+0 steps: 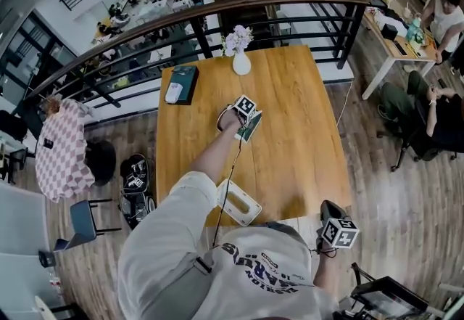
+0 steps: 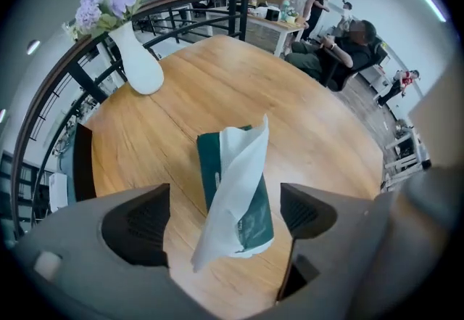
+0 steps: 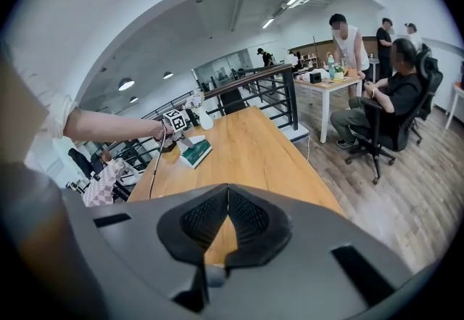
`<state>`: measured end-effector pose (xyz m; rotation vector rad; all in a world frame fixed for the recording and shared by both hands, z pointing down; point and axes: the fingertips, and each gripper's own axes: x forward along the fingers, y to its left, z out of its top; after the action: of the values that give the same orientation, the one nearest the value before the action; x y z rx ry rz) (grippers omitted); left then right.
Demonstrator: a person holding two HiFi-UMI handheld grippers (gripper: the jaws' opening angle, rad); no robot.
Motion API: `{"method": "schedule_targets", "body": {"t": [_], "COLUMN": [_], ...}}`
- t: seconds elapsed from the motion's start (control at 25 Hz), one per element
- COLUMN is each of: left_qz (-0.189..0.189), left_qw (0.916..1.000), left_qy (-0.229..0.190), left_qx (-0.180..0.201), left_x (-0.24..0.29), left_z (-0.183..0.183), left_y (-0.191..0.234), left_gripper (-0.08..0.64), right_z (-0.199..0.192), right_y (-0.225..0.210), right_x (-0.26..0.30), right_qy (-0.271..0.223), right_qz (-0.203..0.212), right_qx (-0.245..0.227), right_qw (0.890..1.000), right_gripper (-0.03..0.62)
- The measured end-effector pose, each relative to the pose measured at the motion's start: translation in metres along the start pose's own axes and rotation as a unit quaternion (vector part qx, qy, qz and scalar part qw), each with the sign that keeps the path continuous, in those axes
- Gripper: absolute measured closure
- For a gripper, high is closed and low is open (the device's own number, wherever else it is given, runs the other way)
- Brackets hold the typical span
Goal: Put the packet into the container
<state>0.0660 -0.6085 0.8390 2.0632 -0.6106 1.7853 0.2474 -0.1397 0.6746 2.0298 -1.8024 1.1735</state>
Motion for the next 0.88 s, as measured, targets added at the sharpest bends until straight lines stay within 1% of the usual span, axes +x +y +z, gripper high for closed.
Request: {"method": "schedule_targets", "body": {"t": [0.08,0.2,0.32,0.4,0.48,0.6,0.64,0.76,0.8,0.84,0.88], "left_qz": [-0.005,-0.013,-0.013,-0.01,-0.016,-0.03,-0.029,-0.005,-0.002,-0.007,-0.021], "left_qw": [0.9999,0.9992,0.9983,0.9983,0.9984,0.9975,0.9974,0.9978,0.9978,0.9978,0.9975], "left_qy": [0.01,0.036,0.054,0.055,0.052,0.061,0.064,0.066,0.066,0.064,0.063], "left_qx": [-0.002,-0.008,-0.015,-0.016,-0.017,-0.018,-0.017,-0.007,-0.009,-0.016,-0.026], "left_x": [0.01,0.018,0.033,0.043,0.053,0.06,0.065,0.07,0.071,0.073,0.076], "left_z": [0.002,-0.001,-0.005,-0.003,-0.001,-0.014,-0.016,-0.016,-0.016,-0.015,-0.014], "left_y": [-0.001,-0.005,-0.005,-0.007,-0.015,-0.023,-0.022,-0.014,-0.013,-0.014,-0.016], "left_gripper": [0.097,0.097,0.097,0.097,0.097,0.097,0.097,0.097,0.097,0.097,0.104], "right_z": [-0.003,-0.004,-0.006,-0.011,-0.019,-0.03,-0.031,-0.031,-0.032,-0.034,-0.035], "right_y": [-0.005,-0.011,-0.013,-0.016,-0.017,-0.008,-0.004,0.003,0.004,0.005,0.006], "right_x": [-0.001,-0.002,-0.007,-0.011,-0.01,-0.003,-0.002,0.001,0.002,0.002,0.003], "right_qy": [0.004,0.01,0.013,0.018,0.027,0.042,0.044,0.047,0.05,0.052,0.054], "right_qz": [-0.006,-0.014,-0.021,-0.027,-0.029,-0.019,-0.015,-0.011,-0.01,-0.008,-0.005], "right_qx": [0.008,0.012,0.018,0.022,0.028,0.031,0.029,0.027,0.027,0.027,0.027], "right_qw": [1.0,1.0,1.0,0.999,0.999,0.998,0.998,0.998,0.998,0.998,0.998], "right_gripper": [0.584,0.584,0.584,0.584,0.584,0.584,0.584,0.584,0.584,0.584,0.584]}}
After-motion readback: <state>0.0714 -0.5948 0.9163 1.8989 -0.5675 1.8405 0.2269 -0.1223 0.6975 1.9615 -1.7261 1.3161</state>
